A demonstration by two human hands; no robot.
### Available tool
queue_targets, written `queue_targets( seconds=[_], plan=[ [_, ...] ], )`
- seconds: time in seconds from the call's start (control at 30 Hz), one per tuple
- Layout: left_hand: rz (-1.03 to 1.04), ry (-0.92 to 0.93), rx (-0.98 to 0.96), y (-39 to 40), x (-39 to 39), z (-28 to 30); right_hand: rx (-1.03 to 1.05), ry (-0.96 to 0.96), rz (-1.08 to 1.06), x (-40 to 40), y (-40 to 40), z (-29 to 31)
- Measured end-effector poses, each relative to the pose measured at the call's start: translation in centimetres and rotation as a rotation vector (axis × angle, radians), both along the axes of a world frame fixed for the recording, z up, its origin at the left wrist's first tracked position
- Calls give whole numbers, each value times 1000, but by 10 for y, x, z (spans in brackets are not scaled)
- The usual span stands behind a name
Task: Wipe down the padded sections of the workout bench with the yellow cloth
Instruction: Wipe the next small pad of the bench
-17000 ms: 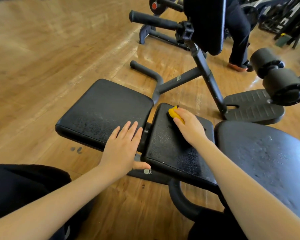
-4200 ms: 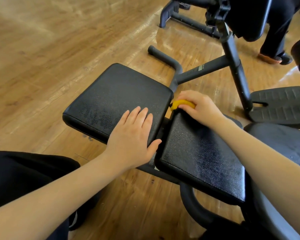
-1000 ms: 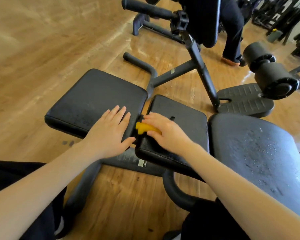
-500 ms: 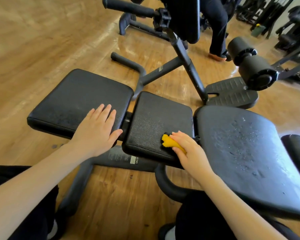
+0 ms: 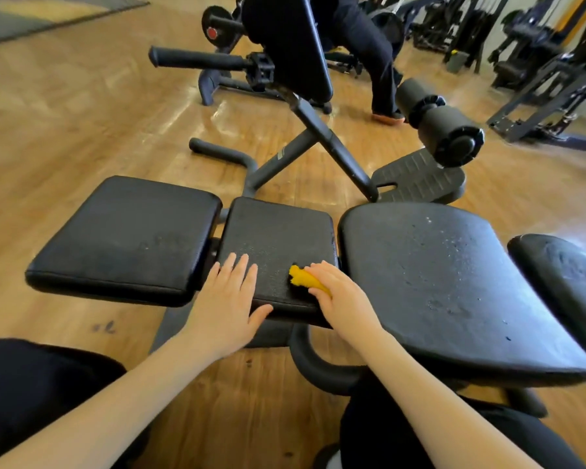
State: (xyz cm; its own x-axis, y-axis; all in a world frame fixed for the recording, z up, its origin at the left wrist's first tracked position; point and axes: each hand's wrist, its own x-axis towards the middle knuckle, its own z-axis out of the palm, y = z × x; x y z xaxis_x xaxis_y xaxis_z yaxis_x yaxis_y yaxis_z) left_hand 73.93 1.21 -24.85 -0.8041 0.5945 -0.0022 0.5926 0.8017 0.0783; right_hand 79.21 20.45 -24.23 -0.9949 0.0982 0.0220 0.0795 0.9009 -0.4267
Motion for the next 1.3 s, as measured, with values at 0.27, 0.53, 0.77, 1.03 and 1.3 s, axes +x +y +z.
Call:
queue_targets(
  seconds=[0.27, 0.53, 0.77, 1.03, 1.3],
  plan=[
    [38, 40, -48, 5, 2, -4, -240, 41, -241, -88, 37, 12],
    [53, 42, -36, 6, 3, -3, -151, 20, -178, -37, 16, 1],
    [55, 16, -169, 10, 4, 5, -143, 67, -146, 6, 0, -7],
    [96, -45, -235, 17, 10, 15, -258, 40, -175, 18, -2, -4],
    [196, -42, -206, 38, 23, 23, -259, 60, -196, 12, -2, -10]
  ],
)
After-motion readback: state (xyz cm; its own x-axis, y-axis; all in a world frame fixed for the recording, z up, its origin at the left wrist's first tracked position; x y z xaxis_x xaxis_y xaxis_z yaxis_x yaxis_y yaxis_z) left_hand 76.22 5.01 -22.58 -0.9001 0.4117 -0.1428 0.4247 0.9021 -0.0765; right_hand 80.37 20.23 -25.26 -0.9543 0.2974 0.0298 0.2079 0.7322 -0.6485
